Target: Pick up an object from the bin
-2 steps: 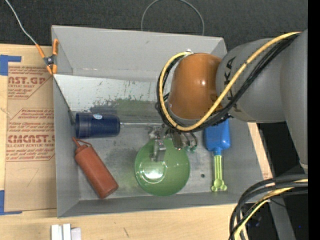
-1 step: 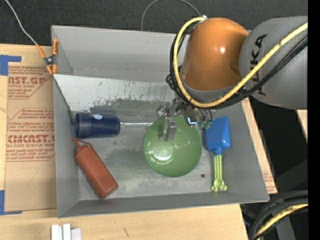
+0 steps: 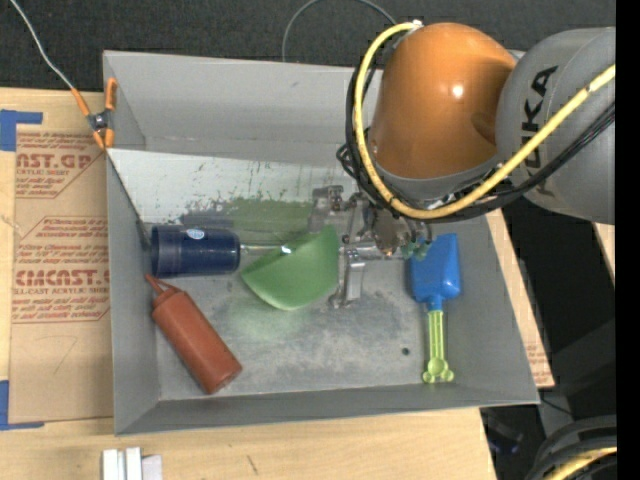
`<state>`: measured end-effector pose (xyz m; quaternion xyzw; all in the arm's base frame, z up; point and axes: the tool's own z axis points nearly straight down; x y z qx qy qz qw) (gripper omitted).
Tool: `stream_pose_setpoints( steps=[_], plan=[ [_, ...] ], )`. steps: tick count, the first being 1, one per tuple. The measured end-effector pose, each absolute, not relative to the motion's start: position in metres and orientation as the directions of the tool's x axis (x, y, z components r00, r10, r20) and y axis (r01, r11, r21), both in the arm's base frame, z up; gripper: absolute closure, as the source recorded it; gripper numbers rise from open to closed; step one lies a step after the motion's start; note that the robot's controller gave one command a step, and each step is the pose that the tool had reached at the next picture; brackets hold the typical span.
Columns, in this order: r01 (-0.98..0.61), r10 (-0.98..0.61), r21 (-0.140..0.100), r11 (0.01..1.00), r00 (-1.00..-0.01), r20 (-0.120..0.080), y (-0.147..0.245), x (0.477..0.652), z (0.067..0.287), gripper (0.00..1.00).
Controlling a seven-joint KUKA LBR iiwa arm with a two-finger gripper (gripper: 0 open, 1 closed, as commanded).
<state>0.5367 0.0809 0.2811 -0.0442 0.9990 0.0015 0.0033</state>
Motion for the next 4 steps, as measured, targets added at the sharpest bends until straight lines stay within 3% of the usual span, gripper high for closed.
stream_pose_setpoints(
  steps=[1,2,3,4],
  plan=[
    [-0.089,-0.089,0.002,0.996,-0.996,-0.004,0.081,0.537,0.279,0.00],
    [-0.052,-0.052,0.004,0.999,-0.999,-0.012,0.083,0.546,0.194,0.00],
    [0.045,0.045,0.004,0.999,-0.999,-0.002,0.068,0.540,0.173,0.00],
    [-0.132,-0.132,0.003,0.991,-0.991,-0.015,0.023,0.576,0.152,0.00]
  ],
)
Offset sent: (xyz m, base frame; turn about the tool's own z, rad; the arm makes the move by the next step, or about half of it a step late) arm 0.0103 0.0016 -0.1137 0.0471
